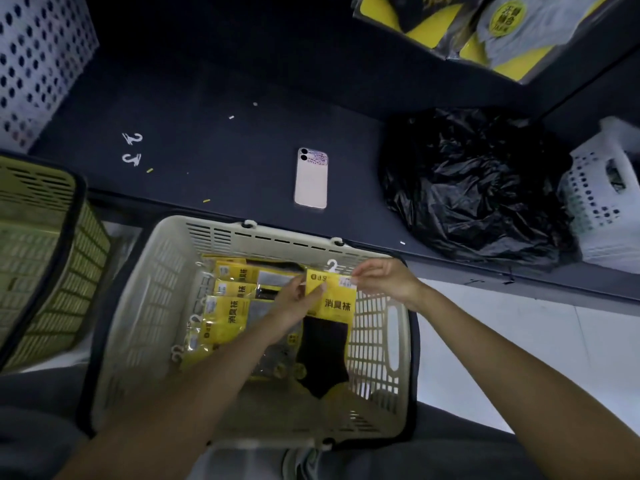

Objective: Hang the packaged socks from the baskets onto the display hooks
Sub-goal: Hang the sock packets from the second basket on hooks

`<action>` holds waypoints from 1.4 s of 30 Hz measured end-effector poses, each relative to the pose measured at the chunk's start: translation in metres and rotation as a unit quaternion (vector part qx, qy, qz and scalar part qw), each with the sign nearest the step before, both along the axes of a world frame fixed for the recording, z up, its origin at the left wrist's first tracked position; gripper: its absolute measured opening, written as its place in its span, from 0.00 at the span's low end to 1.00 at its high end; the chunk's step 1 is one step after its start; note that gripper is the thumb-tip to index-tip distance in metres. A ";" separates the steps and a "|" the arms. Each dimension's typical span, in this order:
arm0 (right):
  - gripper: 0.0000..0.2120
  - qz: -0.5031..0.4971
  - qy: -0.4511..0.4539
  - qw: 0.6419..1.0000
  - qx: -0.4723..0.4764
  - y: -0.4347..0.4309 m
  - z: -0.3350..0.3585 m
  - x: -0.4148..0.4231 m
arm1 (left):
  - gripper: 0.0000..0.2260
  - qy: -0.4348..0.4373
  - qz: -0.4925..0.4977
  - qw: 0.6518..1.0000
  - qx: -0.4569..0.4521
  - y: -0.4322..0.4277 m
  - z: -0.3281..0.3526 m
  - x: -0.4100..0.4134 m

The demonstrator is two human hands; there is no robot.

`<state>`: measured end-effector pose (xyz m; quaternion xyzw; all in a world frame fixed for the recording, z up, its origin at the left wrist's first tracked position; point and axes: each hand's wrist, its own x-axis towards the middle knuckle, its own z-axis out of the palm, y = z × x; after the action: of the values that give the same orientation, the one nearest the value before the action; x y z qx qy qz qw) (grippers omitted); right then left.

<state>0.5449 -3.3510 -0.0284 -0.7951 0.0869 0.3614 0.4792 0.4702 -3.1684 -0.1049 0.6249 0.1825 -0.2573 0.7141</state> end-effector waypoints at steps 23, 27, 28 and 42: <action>0.35 -0.133 0.022 0.986 -0.101 0.055 -0.151 -0.058 | 0.05 0.159 0.092 0.948 0.259 0.129 -0.072 -0.063; 0.26 -0.090 0.086 0.987 -0.098 0.053 -0.159 -0.063 | 0.14 0.155 0.094 0.948 0.262 0.128 -0.079 -0.066; 0.18 -0.056 0.114 0.988 -0.090 0.050 -0.153 -0.061 | 0.12 0.144 0.090 0.952 0.255 0.129 -0.079 -0.068; 0.19 -0.034 0.051 0.996 0.071 0.025 0.047 -0.040 | 0.32 0.053 0.227 0.964 0.125 0.099 0.034 -0.056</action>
<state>0.5047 -3.3262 0.0189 -0.7362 0.1129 0.3903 0.5413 0.4143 -3.0689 -0.0709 0.6366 0.3879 -0.0965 0.6595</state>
